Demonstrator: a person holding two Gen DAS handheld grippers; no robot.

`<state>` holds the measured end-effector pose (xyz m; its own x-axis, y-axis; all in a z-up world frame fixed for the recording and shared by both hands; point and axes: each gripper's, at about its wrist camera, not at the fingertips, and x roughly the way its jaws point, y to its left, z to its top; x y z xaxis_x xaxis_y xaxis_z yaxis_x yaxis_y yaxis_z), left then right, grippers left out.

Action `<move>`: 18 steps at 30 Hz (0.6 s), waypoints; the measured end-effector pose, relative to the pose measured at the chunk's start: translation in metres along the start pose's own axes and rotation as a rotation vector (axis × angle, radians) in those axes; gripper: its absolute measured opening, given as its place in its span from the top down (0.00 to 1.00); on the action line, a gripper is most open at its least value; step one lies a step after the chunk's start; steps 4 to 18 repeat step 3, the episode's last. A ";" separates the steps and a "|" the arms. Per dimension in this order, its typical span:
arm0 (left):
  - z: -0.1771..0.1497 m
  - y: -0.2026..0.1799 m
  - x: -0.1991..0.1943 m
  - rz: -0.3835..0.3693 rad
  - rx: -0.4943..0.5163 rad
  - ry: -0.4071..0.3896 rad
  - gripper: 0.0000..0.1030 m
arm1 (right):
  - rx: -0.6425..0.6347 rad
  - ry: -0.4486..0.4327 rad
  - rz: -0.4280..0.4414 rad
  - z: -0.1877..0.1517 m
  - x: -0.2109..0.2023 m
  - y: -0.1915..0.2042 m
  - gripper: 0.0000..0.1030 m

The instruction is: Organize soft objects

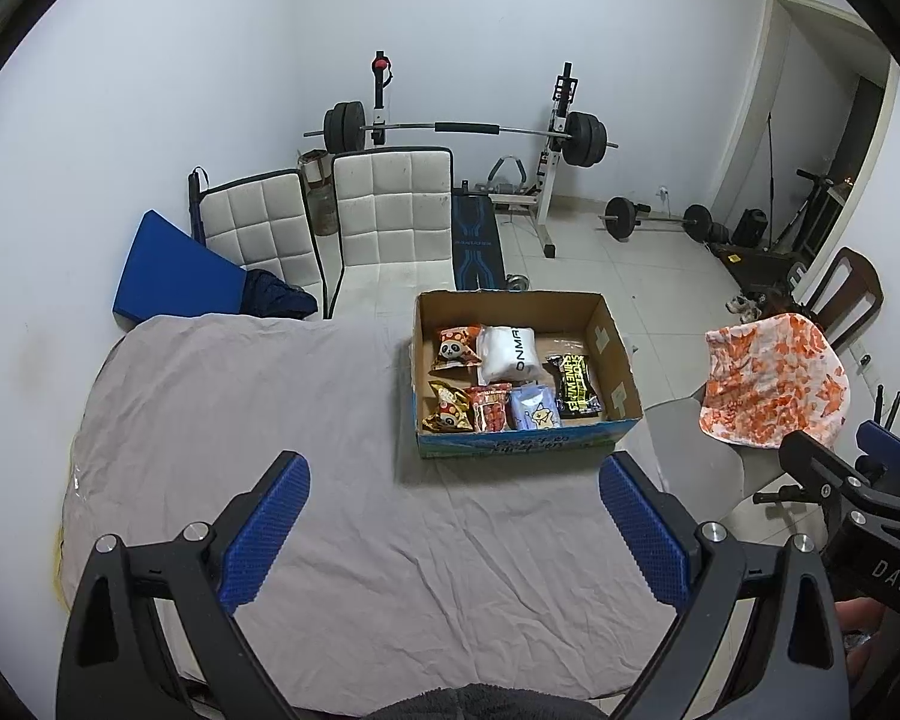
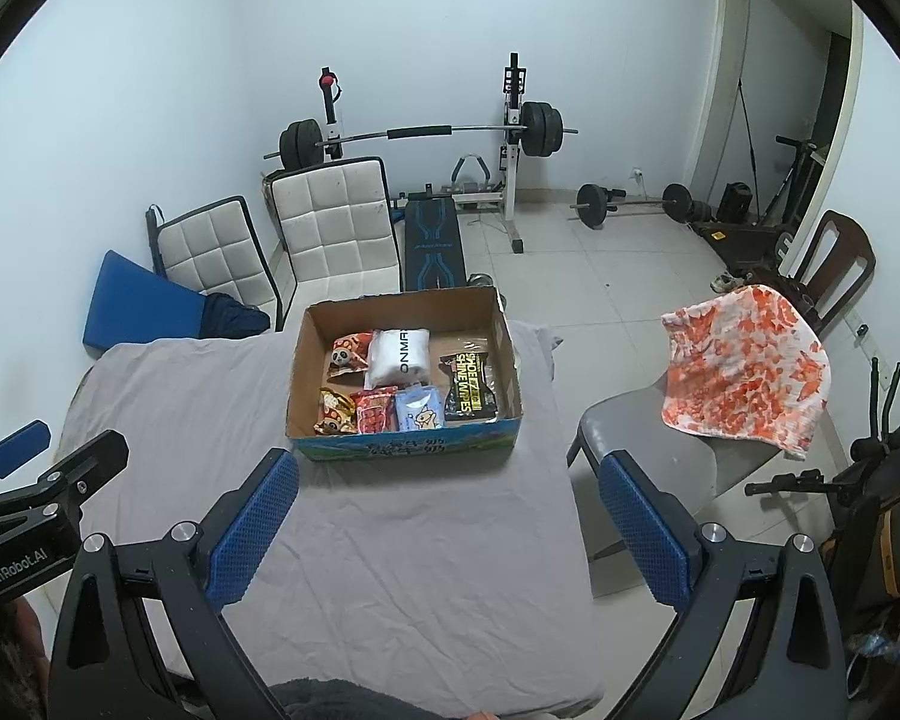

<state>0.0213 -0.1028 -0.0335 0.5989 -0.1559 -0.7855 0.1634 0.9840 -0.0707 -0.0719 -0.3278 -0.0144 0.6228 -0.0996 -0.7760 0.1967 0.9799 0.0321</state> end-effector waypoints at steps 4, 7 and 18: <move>-0.001 0.001 0.002 -0.003 -0.006 -0.003 0.04 | -0.003 0.001 -0.001 0.001 0.001 0.000 0.01; -0.001 0.001 0.002 -0.003 -0.006 -0.003 0.04 | -0.003 0.001 -0.001 0.001 0.001 0.000 0.01; -0.001 0.001 0.002 -0.003 -0.006 -0.003 0.04 | -0.003 0.001 -0.001 0.001 0.001 0.000 0.01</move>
